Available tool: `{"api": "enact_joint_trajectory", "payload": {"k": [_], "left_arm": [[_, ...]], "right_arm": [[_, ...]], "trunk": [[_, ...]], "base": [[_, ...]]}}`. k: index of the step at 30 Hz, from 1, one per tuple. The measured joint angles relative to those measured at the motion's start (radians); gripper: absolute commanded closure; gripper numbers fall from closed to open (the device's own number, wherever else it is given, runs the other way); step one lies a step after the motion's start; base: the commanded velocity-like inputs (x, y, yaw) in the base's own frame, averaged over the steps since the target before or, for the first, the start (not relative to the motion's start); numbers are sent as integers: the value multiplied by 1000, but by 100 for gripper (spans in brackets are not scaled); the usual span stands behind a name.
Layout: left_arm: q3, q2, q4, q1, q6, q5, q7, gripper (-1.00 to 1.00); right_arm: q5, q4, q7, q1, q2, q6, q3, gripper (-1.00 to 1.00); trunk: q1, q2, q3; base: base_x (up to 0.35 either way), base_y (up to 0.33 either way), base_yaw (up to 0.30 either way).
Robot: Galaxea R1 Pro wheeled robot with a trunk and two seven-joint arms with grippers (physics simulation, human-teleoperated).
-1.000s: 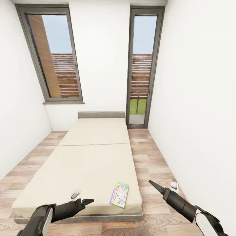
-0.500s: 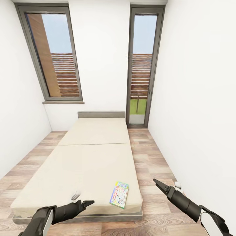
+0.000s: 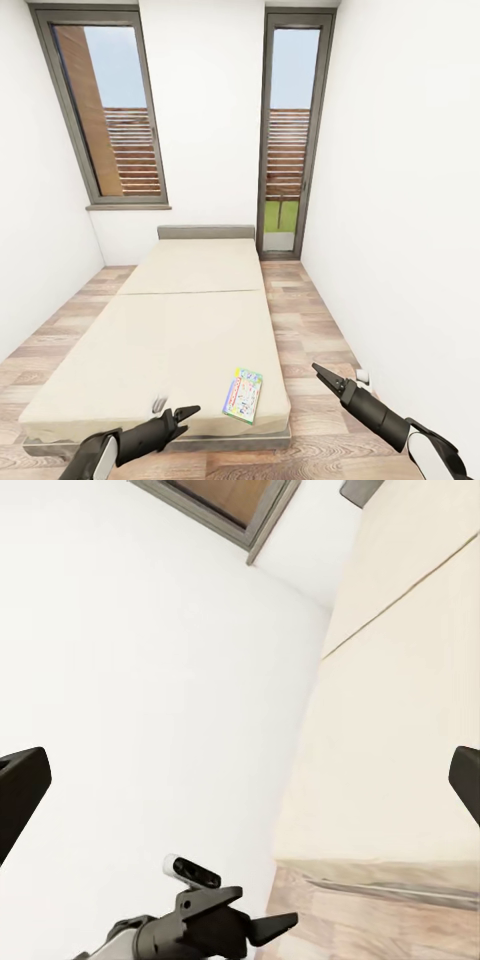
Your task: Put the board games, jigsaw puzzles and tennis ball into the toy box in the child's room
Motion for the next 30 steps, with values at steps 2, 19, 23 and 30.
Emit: {"api": "enact_joint_trajectory", "payload": {"k": [2,19,23,30], "left_arm": [[1,-2,6,-6,0,5,1,-100],[1,-41,31,-12,-48,139,2,-100],[1,-39,46,-12,-50,143,2,-100],[11,-40,58,-14,-49,151,3,-100]], "right_arm": [[0,1,1,0,0,-2,0,-100],[0,1,1,0,1,-3,0,-100],[0,2,1,0,2,-3,0,-100],[-1,2,1,0,-3,-2,-2,-100]], "trunk": [[8,-14,-6],[73,-133,-60],[88,-161,-72],[115,-210,-94]], "base": [[0,0,0],[0,0,0],[0,0,0],[0,0,0]]}}
